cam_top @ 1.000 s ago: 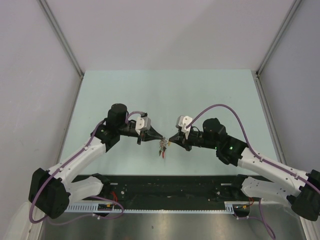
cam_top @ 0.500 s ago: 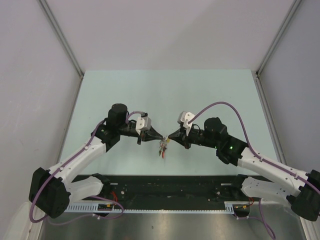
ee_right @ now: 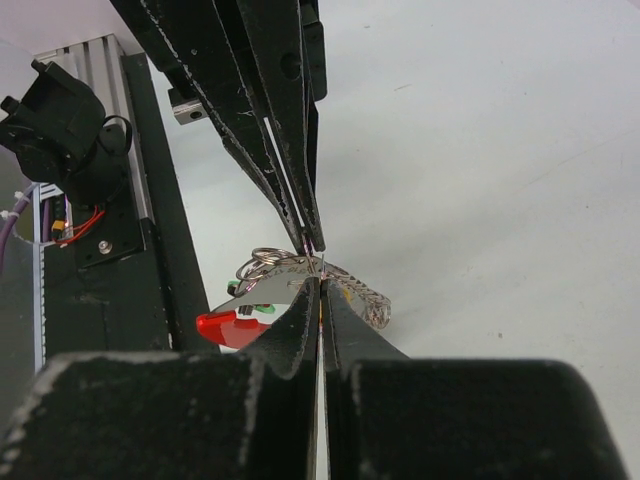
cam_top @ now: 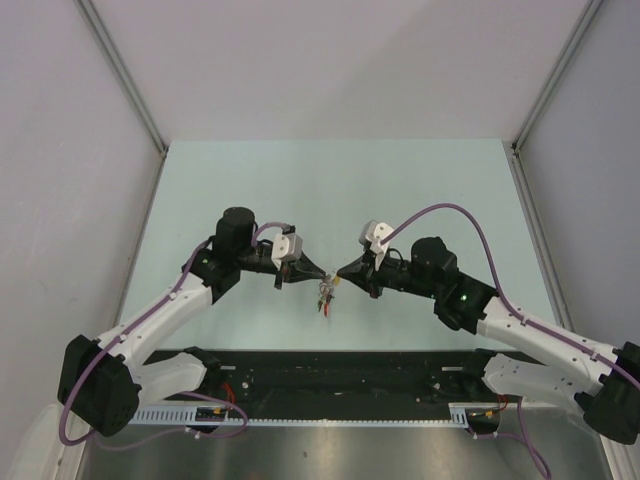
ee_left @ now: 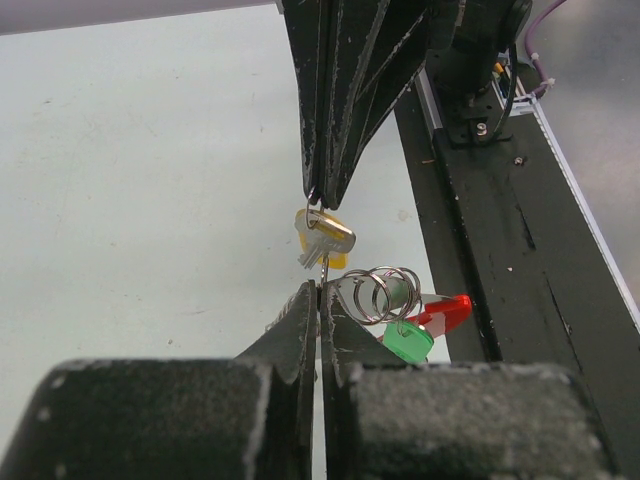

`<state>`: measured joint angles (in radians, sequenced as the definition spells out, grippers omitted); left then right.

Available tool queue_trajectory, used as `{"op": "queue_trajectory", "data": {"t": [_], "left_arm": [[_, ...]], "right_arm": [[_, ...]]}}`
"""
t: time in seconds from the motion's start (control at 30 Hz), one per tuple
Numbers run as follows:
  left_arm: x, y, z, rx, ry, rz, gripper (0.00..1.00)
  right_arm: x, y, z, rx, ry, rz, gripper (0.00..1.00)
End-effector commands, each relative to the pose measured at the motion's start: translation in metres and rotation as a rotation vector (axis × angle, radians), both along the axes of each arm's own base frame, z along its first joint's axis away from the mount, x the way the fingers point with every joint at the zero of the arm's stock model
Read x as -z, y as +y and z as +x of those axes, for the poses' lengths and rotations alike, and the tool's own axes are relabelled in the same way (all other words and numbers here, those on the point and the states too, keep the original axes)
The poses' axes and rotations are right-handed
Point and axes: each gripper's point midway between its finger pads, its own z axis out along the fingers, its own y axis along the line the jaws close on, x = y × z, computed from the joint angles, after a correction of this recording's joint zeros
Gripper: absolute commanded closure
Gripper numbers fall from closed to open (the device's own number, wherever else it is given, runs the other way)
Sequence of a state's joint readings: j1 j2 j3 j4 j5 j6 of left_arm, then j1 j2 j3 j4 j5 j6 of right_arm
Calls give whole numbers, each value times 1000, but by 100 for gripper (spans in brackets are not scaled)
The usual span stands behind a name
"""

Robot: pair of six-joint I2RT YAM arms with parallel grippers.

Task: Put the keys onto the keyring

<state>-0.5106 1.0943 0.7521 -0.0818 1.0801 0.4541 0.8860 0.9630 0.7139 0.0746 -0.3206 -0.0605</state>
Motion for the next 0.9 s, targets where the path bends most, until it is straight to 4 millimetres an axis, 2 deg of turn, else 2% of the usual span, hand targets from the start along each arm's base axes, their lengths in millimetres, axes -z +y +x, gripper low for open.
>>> {"op": "queue_trajectory", "data": {"t": [0.0,0.27,0.5,0.87], "left_arm": [[-14,-2,2,22,-58,-34,100],[-15,-2,1,22,-58,-36,100],[-16,-2,2,20,-65,-43,100],[-18,-3,1,26,-63,-52,100]], "right_arm": [[-9,-2,-2,3,-12,24,100],[0,0,-4,-21,-9,-6,100],[-3,1,-7,-36,-10,-1,100],[6,4,-6,-48,9,-31,100]]}}
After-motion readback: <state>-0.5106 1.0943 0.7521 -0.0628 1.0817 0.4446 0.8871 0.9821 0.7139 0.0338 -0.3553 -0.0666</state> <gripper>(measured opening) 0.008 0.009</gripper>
